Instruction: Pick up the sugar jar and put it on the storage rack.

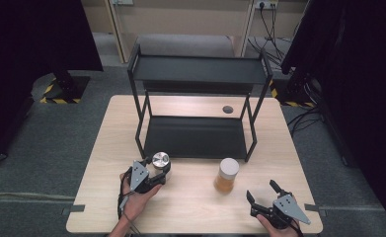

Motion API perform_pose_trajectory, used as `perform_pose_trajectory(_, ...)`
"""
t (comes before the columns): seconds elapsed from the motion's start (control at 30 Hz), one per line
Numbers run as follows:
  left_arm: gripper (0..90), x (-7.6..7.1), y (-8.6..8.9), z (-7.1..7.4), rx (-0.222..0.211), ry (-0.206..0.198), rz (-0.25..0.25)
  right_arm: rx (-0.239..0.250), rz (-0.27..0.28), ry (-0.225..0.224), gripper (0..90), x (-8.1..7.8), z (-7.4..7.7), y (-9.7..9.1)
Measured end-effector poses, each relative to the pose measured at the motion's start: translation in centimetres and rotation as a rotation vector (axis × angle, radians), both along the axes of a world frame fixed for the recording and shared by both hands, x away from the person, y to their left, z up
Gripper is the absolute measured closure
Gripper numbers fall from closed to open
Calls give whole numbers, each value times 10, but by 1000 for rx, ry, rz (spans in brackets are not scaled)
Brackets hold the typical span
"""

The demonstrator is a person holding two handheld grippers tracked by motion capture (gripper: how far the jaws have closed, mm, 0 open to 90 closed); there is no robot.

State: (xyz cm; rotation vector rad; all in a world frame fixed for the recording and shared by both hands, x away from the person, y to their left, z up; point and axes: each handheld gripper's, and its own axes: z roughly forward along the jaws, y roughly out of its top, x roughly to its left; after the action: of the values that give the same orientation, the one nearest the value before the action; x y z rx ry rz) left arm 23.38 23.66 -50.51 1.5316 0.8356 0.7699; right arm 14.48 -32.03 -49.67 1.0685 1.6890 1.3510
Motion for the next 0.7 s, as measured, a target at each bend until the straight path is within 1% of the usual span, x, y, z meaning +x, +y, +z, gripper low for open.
perform_pose_trajectory(0.07,344,-2,0,2,7,0,2,-1,0,0,77,0,0,0)
perform_pose_trajectory(0.1,344,-3,0,3,3,-5,4,-2,0,1,77,0,0,0)
perform_pose_trajectory(0.23,345,-9,0,10,-1,-38,11,-1,3,-1,77,0,0,0)
perform_pose_trajectory(0.33,345,-12,1,16,-23,-58,7,-2,3,0,77,0,0,1)
perform_pose_trajectory(0.5,345,-16,1,28,-36,-93,12,-2,2,0,76,0,0,1)
perform_pose_trajectory(0.57,345,-16,2,32,-50,-100,15,-2,2,-1,76,0,0,1)
perform_pose_trajectory(0.7,345,-17,2,41,-60,-120,23,0,3,-1,76,0,0,1)
